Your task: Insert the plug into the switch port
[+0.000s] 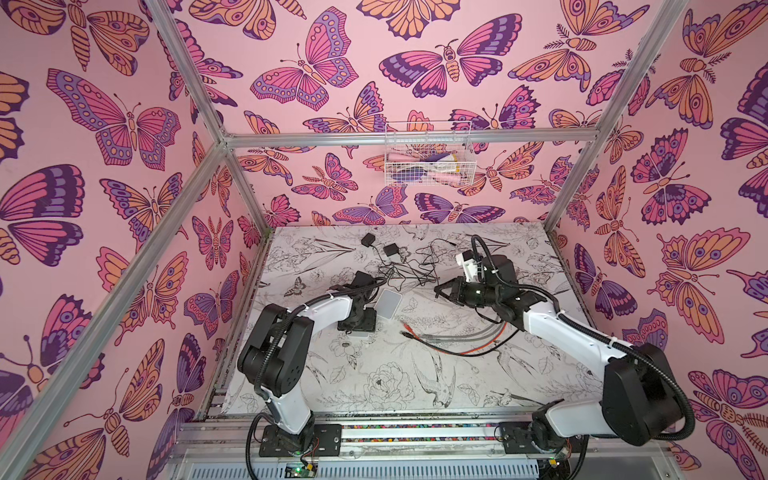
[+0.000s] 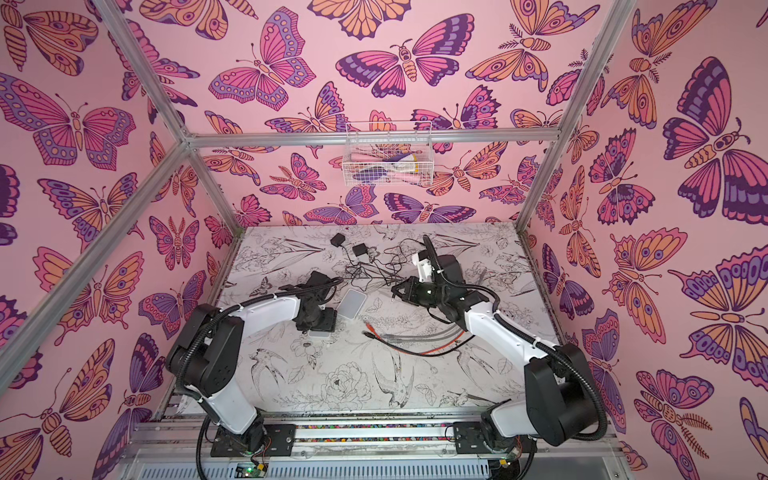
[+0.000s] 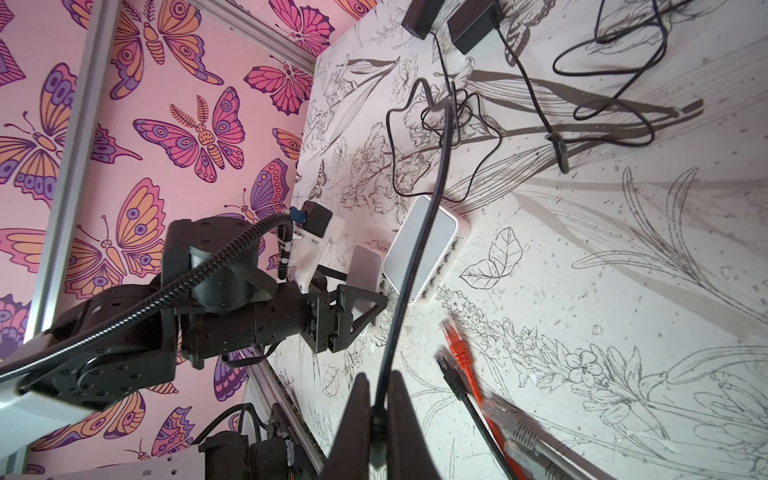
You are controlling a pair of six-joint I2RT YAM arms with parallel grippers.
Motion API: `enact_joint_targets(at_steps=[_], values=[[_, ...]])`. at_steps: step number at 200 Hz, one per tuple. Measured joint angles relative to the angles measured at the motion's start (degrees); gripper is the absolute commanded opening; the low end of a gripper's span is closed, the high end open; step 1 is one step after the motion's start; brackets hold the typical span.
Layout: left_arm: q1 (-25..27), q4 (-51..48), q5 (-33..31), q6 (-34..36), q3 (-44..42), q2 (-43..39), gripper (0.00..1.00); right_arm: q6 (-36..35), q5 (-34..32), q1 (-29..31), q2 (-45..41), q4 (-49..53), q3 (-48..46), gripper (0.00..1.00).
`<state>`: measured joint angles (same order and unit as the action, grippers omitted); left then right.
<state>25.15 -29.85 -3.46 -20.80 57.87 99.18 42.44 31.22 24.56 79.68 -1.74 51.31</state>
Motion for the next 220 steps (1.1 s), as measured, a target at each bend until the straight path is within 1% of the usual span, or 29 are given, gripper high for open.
enact_joint_targets(at_steps=[18,31,40,44,52,56,67,74,88,108,120,138,152,181,220], values=[[0.0,0.3,0.6,0.0,-2.0,-2.9,0.11,-0.1,0.3,0.0,-1.8,0.2,-0.1,0.0],[0.0,0.0,1.1,0.2,-3.8,-7.6,0.07,-0.3,0.5,0.0,-3.4,0.9,-0.1,0.0],[0.0,-0.1,1.3,0.3,-4.6,-11.7,0.05,-0.4,0.6,0.0,-4.8,1.5,-0.2,0.0],[0.1,0.0,1.5,0.4,-5.2,-15.3,0.04,-0.4,0.6,0.0,-5.7,1.9,-0.2,0.0],[0.2,0.1,1.8,0.4,-5.5,-19.3,0.02,-0.4,0.8,0.0,-7.0,2.4,-0.3,0.0],[0.4,0.3,2.0,0.4,-5.8,-22.7,0.0,-0.4,0.8,0.0,-7.6,2.5,-0.4,0.0],[1.0,1.2,2.5,0.4,-6.2,-28.9,0.0,-0.3,1.2,0.0,-9.9,2.8,-0.8,0.0],[2.0,2.3,2.9,0.3,-6.7,-34.7,0.0,-0.2,1.4,0.1,-11.4,2.9,-1.0,0.0],[4.7,4.2,3.8,0.2,-8.0,-41.8,0.0,0.0,1.8,0.4,-13.9,3.0,-1.4,0.0],[9.3,7.2,5.3,0.2,-11.5,-49.6,0.0,0.5,2.2,1.4,-17.3,3.6,-1.6,0.0],[12.7,10.1,6.8,0.2,-15.3,-54.4,0.0,0.8,2.3,2.2,-19.3,4.3,-1.6,0.0],[16.3,14.9,9.3,0.3,-20.9,-59.5,0.0,0.6,2.2,3.4,-22.1,5.4,-2.4,0.0],[18.1,18.6,11.1,0.4,-24.6,-61.8,0.0,0.2,2.1,4.1,-24.3,6.3,-3.8,0.0],[21.5,24.2,13.5,1.8,-27.9,-62.4,0.0,-0.5,1.8,4.1,-27.1,8.2,-6.3,0.0],[27.7,31.8,15.3,6.5,-31.7,-64.5,0.0,-0.5,1.6,4.5,-30.7,8.6,-8.9,0.0]])
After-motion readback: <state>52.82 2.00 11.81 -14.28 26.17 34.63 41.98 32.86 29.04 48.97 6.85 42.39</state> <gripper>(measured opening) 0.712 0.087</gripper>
